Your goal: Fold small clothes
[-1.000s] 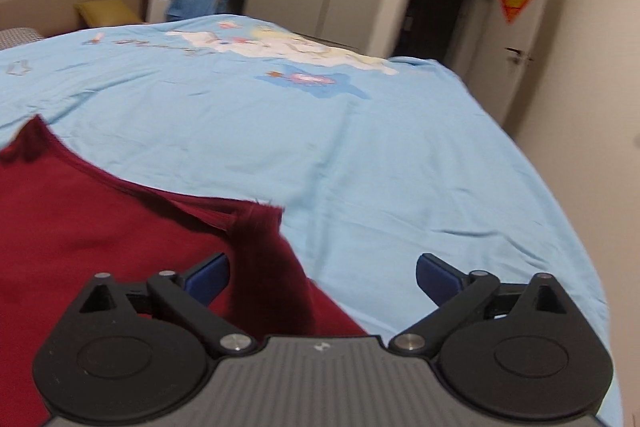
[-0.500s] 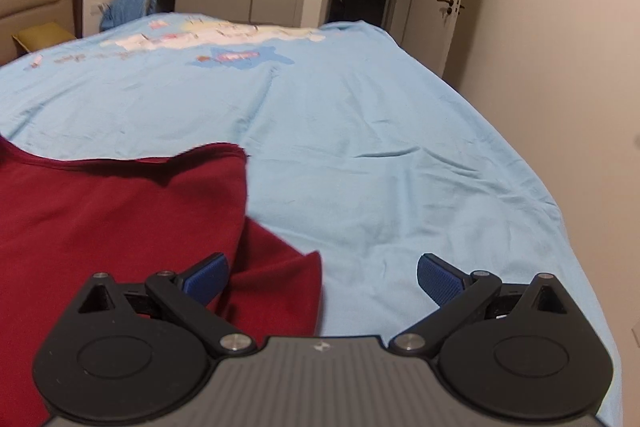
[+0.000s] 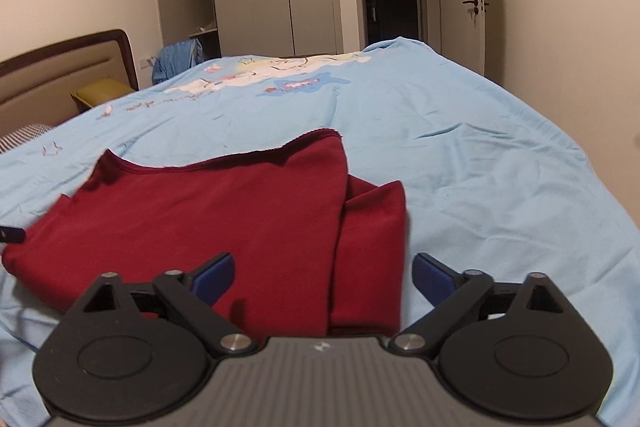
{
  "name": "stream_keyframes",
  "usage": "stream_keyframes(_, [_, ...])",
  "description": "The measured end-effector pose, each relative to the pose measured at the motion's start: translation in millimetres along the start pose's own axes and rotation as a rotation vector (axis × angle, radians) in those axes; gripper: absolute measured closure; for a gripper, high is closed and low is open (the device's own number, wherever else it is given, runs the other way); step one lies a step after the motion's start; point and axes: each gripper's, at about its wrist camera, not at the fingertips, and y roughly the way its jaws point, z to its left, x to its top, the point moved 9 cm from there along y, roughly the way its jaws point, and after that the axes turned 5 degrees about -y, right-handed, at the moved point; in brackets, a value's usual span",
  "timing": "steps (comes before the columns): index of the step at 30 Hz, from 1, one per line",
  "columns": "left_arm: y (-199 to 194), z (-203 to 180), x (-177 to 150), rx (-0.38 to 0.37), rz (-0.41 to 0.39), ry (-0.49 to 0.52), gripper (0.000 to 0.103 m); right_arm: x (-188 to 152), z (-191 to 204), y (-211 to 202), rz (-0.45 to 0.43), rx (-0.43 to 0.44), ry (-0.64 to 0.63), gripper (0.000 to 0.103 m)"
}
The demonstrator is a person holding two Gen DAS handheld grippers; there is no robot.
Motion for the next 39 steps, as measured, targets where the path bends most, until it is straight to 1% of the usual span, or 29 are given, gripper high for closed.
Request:
stream_keyframes(1, [-0.3,-0.2,-1.7,-0.014,0.004,-0.018,0.029,-1.2,2.3,-1.5,0.001,0.008,0.005,0.016])
stream_keyframes(2, [-0.5,0.4,-3.6,-0.024,0.007,-0.041,0.037,-2.3,4.5,-2.4,0.003,0.015,0.006,0.022])
stream_keyframes(3, [-0.9,0.9,-4.8,-0.033,0.011,-0.058,0.049,-3.5,6.7,-3.0,0.007,0.021,0.008,0.026])
stream_keyframes(5, [-1.0,1.8,-7.7,-0.056,0.023,-0.089,0.065,-6.0,9.7,-3.3,0.019,0.029,0.016,0.042])
stream_keyframes(6, [-0.7,2.3,-9.1,-0.063,0.028,-0.1,0.069,-7.1,10.9,-3.3,0.024,0.032,0.022,0.046])
stream_keyframes(7, [-0.4,2.8,-10.2,-0.07,0.034,-0.106,0.07,-8.7,12.1,-3.2,0.029,0.033,0.027,0.055])
stream_keyframes(8, [-0.2,3.2,-11.1,-0.071,0.037,-0.11,0.074,-10.0,13.0,-3.0,0.035,0.036,0.031,0.061])
stream_keyframes(10, [-0.4,4.2,-12.9,-0.067,0.04,-0.112,0.087,-12.6,14.3,-2.5,0.044,0.04,0.039,0.068])
stream_keyframes(11, [-0.5,5.1,-13.8,-0.065,0.045,-0.115,0.091,-13.7,14.7,-2.7,0.045,0.037,0.042,0.075])
stream_keyframes(12, [-0.9,6.7,-14.8,-0.06,0.049,-0.124,0.094,-15.0,14.9,-3.2,0.047,0.033,0.046,0.079])
stream_keyframes(14, [-3.7,8.1,-15.2,-0.064,0.04,-0.146,0.096,-16.0,14.0,-5.0,0.049,0.025,0.057,0.093])
stream_keyframes(15, [-6.3,8.6,-15.0,-0.065,0.031,-0.155,0.097,-16.2,12.7,-6.2,0.048,0.02,0.059,0.096])
stream_keyframes(19, [-18.4,6.9,-15.5,-0.07,0.004,-0.159,0.098,-16.1,11.8,-13.9,0.037,0.021,0.055,0.098])
stream_keyframes(22, [-26.4,9.1,-19.2,-0.077,-0.001,-0.179,0.098,-15.1,15.0,-22.0,0.029,0.025,0.041,0.099])
stream_keyframes(25, [-28.9,11.7,-24.7,-0.08,0.007,-0.193,0.098,-16.0,17.2,-30.9,0.027,0.026,0.036,0.099])
stream_keyframes(28, [-22.4,13.1,-28.9,-0.064,0.03,-0.2,0.098,-20.6,18.8,-34.0,0.035,0.015,0.021,0.099])
stream_keyframes(32, [-17.3,13.4,-31.6,-0.043,0.043,-0.193,0.096,-29.2,15.4,-27.6,0.063,0.008,0.056,0.099])
stream_keyframes(34, [-16.9,13.3,-31.8,-0.042,0.044,-0.188,0.094,-31.2,14.9,-26.5,0.065,0.005,0.061,0.098])
stream_keyframes(36, [-17.7,15.2,-32.2,-0.033,0.041,-0.186,0.087,-31.6,14.7,-26.3,0.065,0.004,0.064,0.098])
stream_keyframes(39, [-20.5,17.8,-32.7,-0.033,0.034,-0.199,0.078,-31.5,14.0,-26.2,0.065,-0.006,0.058,0.093])
